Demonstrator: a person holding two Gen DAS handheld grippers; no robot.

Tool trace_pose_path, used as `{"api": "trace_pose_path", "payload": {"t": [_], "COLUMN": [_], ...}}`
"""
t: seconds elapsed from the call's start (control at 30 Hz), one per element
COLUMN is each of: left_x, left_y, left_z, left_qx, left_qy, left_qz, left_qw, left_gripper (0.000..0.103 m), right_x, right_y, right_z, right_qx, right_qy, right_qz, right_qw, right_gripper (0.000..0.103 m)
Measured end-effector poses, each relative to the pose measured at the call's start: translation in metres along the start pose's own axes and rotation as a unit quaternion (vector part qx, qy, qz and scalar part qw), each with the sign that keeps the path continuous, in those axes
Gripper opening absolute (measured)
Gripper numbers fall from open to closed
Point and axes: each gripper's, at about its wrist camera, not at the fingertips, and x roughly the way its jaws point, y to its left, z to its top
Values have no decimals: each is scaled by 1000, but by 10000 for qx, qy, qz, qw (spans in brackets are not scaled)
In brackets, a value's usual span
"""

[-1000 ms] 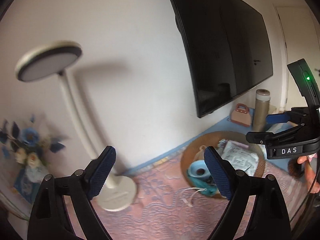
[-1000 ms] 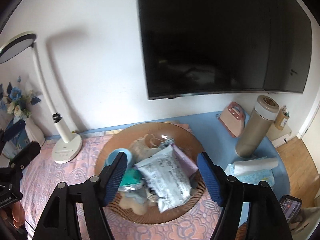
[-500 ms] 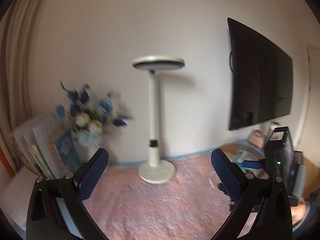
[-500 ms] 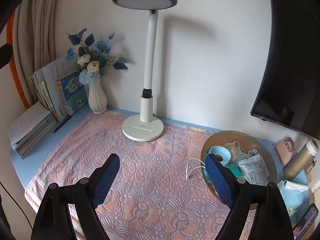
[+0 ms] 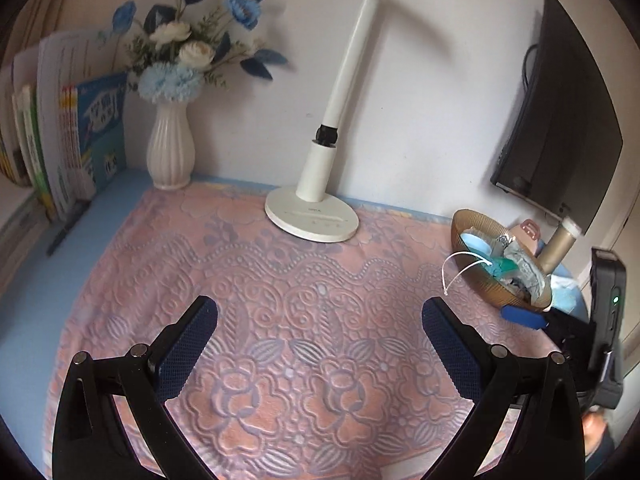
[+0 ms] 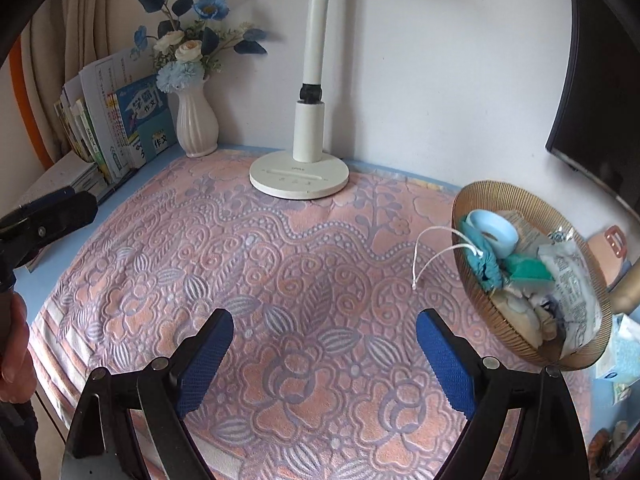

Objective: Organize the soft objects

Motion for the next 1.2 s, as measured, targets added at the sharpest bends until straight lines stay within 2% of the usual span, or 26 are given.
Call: {"api": "trace_pose_path", "payload": {"t": [0.07, 0.1, 0.2, 0.37, 0.43, 0.53, 0.6, 0.9, 1.2], "left_x": [8, 11, 22, 53, 60, 56, 58, 62, 66], "left_y": [11, 14, 14, 2, 2, 1, 2, -7, -4], "left_z": [-8, -12, -26, -55, -58, -57, -59, -63, -64], "left_qx": [-360, -452, -347, 178, 234, 253, 262, 519, 529], "left_qy": [65, 40, -75, 127, 273, 136, 186, 260, 393], "left_qz": [-187, -157, 381, 950, 1003, 967, 1000, 1408, 1585], "left_qw": [9992, 9988, 9986, 9952, 9943, 9949, 9945, 9883, 9852], "left_gripper": [103, 103, 103, 103, 103, 103, 103, 103, 103], "right_x": [12, 16, 29, 39, 36, 37, 39, 36, 34], "right_y": [-8, -11, -19, -25, -27, -26, -25, -27, -25], "right_z": [-9, -14, -27, -39, -38, -38, -39, -41, -42], "right_qx": [214, 310, 504, 640, 662, 659, 650, 730, 652], "right_qy": [5, -4, -37, 8, -58, -81, -58, -138, -220], "right_qz": [82, 73, -100, -302, -292, -347, -389, -539, -626], "right_qw": [9997, 9995, 9987, 9975, 9974, 9972, 9971, 9958, 9957], "right_gripper": [92, 92, 92, 92, 92, 92, 92, 93, 97]}}
